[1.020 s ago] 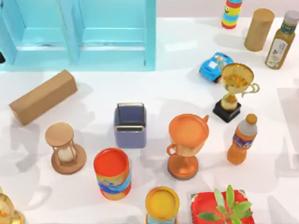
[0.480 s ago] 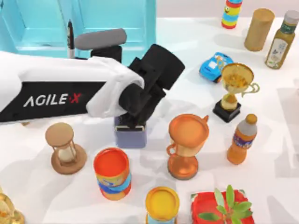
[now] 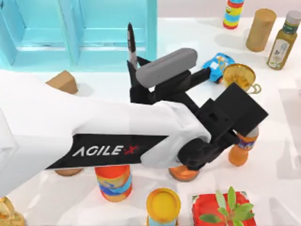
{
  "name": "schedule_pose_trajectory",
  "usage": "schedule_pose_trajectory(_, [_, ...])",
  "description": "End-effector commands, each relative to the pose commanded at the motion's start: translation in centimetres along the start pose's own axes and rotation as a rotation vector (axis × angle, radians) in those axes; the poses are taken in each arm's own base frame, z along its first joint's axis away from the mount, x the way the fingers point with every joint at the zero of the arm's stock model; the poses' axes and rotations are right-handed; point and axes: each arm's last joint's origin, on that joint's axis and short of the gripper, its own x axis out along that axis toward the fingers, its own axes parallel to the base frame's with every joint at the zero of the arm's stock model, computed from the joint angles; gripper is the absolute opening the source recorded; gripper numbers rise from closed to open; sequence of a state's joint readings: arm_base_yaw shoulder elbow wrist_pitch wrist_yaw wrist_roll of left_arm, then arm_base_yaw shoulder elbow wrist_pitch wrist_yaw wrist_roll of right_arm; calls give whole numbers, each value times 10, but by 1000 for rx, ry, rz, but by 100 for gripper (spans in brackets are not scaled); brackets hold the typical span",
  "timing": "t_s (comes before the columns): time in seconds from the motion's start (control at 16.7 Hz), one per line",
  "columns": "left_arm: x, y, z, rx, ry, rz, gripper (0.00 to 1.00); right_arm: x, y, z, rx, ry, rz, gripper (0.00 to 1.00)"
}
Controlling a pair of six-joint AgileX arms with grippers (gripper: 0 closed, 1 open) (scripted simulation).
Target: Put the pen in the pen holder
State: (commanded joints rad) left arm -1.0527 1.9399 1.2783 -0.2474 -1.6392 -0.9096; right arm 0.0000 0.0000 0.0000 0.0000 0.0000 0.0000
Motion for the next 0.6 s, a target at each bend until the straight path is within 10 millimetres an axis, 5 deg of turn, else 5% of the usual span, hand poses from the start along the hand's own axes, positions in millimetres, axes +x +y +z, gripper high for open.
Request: schedule_pose_trajectory(0.6, [3,-1,-8,15,13,-9,0,0,0,0,0,0,0,100])
